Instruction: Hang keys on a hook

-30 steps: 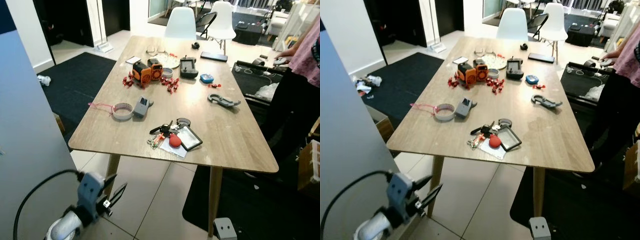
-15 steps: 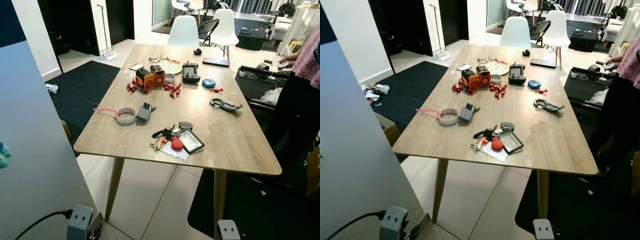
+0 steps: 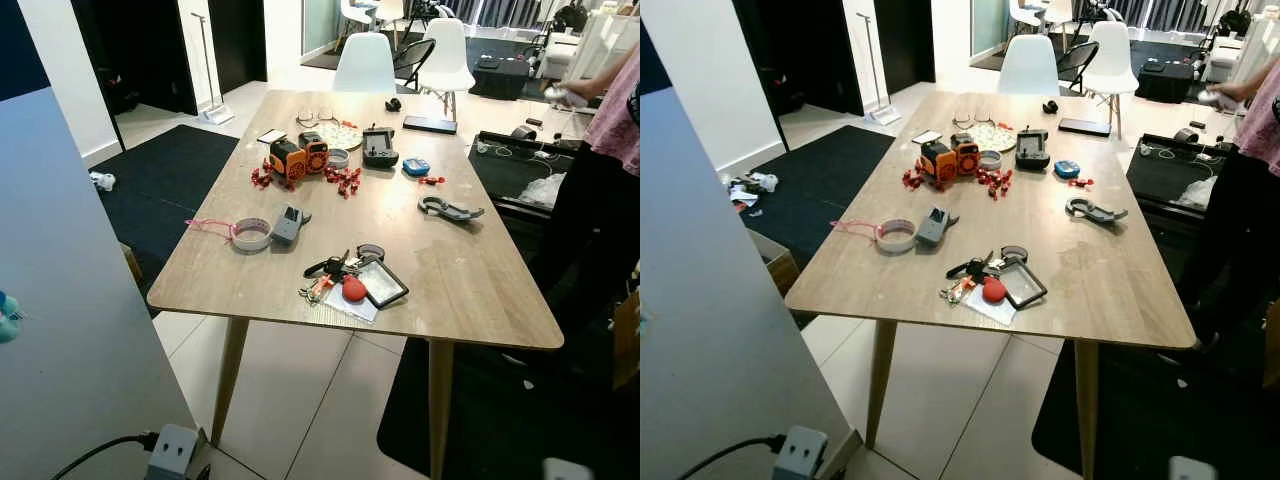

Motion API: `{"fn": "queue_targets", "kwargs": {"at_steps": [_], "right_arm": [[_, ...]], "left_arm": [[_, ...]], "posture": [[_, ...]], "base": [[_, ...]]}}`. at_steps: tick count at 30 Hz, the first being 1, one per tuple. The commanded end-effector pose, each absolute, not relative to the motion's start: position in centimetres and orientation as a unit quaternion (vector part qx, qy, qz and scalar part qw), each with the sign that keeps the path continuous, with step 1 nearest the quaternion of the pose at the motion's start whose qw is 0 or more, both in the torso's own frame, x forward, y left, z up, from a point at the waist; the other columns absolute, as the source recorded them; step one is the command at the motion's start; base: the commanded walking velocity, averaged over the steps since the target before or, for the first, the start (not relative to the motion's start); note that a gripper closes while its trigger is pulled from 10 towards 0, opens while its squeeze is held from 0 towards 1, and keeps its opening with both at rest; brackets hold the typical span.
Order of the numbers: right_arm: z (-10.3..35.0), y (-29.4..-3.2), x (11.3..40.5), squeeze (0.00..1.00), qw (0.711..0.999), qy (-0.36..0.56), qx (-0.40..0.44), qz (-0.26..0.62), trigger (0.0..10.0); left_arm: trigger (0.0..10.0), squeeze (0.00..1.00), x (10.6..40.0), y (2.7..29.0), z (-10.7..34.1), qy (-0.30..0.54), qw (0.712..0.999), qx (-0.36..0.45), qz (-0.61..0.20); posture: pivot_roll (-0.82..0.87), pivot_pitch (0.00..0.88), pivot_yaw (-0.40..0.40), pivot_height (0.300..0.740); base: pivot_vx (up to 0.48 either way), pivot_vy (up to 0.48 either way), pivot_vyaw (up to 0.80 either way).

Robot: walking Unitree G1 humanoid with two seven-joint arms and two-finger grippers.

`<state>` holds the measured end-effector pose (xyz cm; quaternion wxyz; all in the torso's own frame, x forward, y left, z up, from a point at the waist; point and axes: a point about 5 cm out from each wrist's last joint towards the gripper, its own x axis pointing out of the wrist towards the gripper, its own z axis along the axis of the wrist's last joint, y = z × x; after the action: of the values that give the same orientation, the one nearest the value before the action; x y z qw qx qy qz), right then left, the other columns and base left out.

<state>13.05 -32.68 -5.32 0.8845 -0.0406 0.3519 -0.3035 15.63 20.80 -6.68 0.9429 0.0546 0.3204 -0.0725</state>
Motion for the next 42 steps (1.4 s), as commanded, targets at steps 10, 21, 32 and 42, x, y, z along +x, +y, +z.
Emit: {"fn": "queue_targets", "kwargs": {"at_steps": [10, 21, 32, 42], "right_arm": [[10.5, -41.9, 22.8, 0.00, 0.936, 0.021, -0.028, -0.349, 10.0], [16.1, -34.1, 32.8, 0.00, 0.993, -0.040, 0.020, -0.109, 10.0], [13.3, -18.5, 36.9, 0.19, 0.975, 0.041, 0.058, 0.212, 10.0], [11.0, -14.3, 36.3, 1.00, 0.956, 0.101, 0.029, 0.276, 10.0]], "left_arm": [[10.0, 0.00, 14.5, 20.6, -8.1, 0.363, 0.927, 0.060, -0.066], [10.0, 0.00, 14.3, 20.8, -8.6, 0.389, 0.918, 0.059, -0.054], [10.0, 0.00, 13.9, 21.2, -9.0, 0.414, 0.908, 0.057, -0.036], [10.0, 0.00, 13.2, 21.4, -9.3, 0.435, 0.898, 0.061, -0.027]], "posture": [[0.05, 0.056, -0.001, 0.740], [0.06, 0.047, -0.016, 0.740], [0.06, 0.043, -0.032, 0.740], [0.06, 0.051, -0.032, 0.740]], "base": [[0.000, 0.000, 0.00], [0.000, 0.000, 0.00], [0.000, 0.000, 0.00], [0.000, 0.000, 0.00]]}}
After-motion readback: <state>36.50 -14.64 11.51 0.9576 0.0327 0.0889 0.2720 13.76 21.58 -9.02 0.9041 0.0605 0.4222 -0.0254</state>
